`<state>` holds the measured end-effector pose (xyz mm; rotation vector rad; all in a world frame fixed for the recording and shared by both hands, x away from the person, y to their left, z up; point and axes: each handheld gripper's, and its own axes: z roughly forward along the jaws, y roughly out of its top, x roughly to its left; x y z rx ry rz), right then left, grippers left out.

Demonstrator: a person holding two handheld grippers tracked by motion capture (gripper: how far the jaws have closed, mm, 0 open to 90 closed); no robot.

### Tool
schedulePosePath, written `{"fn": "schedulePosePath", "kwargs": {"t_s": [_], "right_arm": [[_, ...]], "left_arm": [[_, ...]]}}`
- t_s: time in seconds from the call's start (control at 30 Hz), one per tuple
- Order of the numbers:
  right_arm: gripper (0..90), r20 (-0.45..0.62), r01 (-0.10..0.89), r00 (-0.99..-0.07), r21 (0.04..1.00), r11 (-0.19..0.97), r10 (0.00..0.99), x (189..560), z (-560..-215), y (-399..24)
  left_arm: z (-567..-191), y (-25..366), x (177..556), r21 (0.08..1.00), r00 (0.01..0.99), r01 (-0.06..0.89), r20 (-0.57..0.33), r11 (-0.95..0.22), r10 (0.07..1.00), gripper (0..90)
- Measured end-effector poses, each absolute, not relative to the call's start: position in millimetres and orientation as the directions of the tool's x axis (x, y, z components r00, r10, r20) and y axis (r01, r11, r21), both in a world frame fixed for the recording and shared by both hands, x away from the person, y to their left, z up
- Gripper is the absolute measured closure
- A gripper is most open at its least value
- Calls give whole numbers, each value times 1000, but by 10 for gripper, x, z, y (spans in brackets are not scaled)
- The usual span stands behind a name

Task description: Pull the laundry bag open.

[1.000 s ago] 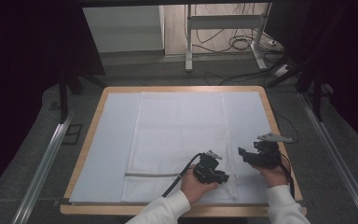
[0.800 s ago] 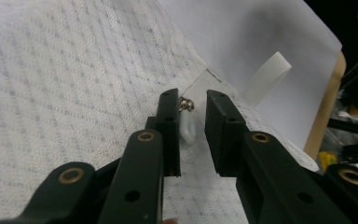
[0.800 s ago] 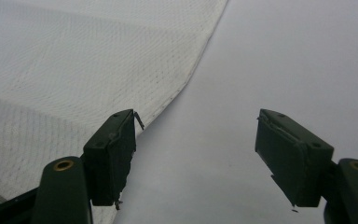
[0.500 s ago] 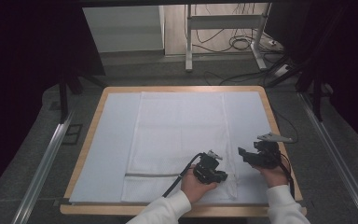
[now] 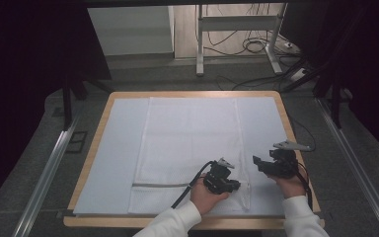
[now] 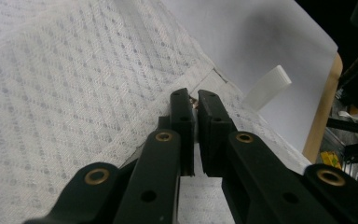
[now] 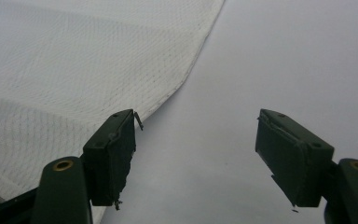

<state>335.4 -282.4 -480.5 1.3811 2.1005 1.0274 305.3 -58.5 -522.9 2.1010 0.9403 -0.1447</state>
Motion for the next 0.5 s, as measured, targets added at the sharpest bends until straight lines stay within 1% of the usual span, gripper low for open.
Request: {"fn": "schedulePosePath", "kwargs": {"t_s": [0.23,0.5], "right_arm": [[271,88,618,-413,758,208,906,3355,-4788,-2857],[242,192,666,-432,727,168,881,3360,-4757,-2849]], "left_arm": [[-5146,-475,3069,649,714,668,-420,-365,560,865],[-5114,-353,3048,658,712,670,-437,-344,550,865]]}}
